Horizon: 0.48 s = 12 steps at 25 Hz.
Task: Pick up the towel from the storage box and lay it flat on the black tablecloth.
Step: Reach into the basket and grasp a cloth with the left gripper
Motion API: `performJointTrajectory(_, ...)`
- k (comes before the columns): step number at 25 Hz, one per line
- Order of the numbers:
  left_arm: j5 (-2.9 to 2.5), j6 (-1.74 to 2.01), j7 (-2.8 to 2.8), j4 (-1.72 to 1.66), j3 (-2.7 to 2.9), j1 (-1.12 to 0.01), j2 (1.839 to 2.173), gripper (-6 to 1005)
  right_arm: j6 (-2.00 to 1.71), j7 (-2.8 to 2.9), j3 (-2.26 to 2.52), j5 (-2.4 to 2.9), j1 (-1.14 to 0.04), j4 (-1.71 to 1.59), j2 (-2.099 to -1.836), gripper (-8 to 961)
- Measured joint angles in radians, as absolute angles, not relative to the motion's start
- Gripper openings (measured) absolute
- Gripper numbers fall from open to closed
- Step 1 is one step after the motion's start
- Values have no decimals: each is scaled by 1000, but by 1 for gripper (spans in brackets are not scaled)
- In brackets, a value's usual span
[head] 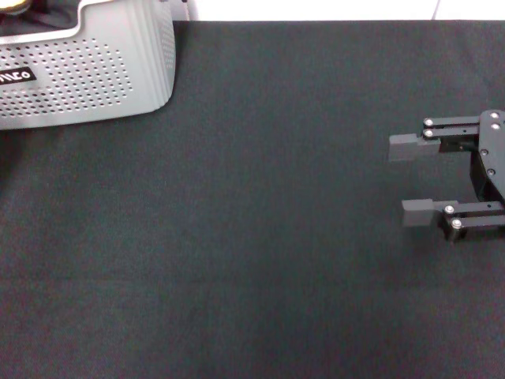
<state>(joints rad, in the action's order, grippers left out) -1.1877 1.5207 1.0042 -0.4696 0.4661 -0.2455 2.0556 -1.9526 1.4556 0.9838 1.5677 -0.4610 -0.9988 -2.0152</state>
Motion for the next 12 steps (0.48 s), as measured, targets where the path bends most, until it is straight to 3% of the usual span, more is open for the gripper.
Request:
performJointTrajectory(4,-1177,1466,938,-440,432,-274,2081,669,-1953,1456,983,1568,-464,-999,-2015,632)
performJointTrajectory(12,-1183,1432,881,-387,436,-341,2086,669,-1953,1456,983,1568,-457,-1000,-2018,632)
